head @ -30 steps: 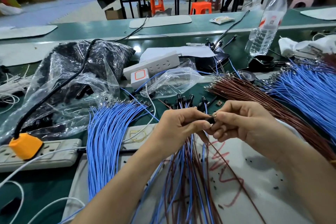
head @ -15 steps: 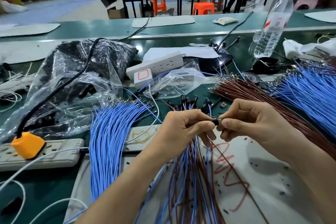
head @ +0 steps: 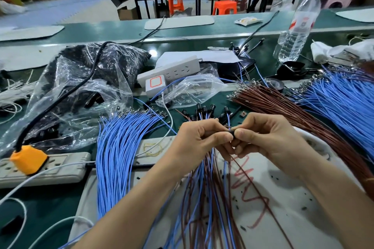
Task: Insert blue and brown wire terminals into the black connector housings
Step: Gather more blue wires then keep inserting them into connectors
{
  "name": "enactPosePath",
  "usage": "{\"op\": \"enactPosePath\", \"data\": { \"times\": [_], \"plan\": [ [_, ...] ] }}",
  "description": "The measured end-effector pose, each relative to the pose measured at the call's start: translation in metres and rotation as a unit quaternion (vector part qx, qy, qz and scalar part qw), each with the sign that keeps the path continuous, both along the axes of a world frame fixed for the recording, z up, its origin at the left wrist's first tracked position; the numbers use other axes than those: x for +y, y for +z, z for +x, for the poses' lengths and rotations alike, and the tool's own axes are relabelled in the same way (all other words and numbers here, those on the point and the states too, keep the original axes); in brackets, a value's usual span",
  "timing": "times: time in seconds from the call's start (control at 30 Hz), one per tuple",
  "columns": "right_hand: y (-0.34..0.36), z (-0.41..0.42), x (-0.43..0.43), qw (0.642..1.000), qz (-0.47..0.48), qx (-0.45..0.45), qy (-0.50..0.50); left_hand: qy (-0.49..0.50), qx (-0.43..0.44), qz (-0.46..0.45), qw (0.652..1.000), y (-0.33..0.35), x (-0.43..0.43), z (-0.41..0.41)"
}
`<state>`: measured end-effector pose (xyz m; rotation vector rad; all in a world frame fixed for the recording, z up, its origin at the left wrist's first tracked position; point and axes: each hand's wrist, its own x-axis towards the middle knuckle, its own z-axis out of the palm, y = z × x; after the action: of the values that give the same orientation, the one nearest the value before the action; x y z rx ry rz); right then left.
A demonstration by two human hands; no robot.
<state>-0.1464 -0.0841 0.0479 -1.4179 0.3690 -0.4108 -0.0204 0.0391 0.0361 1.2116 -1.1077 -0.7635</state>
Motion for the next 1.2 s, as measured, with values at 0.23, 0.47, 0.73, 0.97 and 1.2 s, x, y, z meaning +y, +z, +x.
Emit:
{"op": "enactPosePath", "data": {
  "times": [0.23, 0.47, 0.73, 0.97, 1.2],
  "plan": [
    [-0.006, 0.003, 0.0, 0.999, 0.033, 0.012, -0.001, 0.05, -0.044, 0.045, 0.997, -0.005, -0.001, 0.0],
    [-0.002, 0.003, 0.004, 0.99, 0.139, -0.018, 0.007, 0.087, -0.068, 0.038, 0.993, 0.003, 0.004, -0.004],
    [0.0, -0.001, 0.006, 0.982, 0.181, -0.048, 0.02, 0.068, -0.031, 0.001, 0.997, 0.01, 0.006, -0.008],
    [-0.002, -0.001, 0.007, 0.982, 0.185, -0.038, 0.013, 0.049, -0.023, -0.009, 0.999, 0.005, 0.006, -0.007],
    [0.001, -0.007, 0.0, 0.988, 0.143, -0.021, 0.06, 0.027, -0.023, -0.04, 0.999, -0.003, 0.005, -0.013]
  ]
}}
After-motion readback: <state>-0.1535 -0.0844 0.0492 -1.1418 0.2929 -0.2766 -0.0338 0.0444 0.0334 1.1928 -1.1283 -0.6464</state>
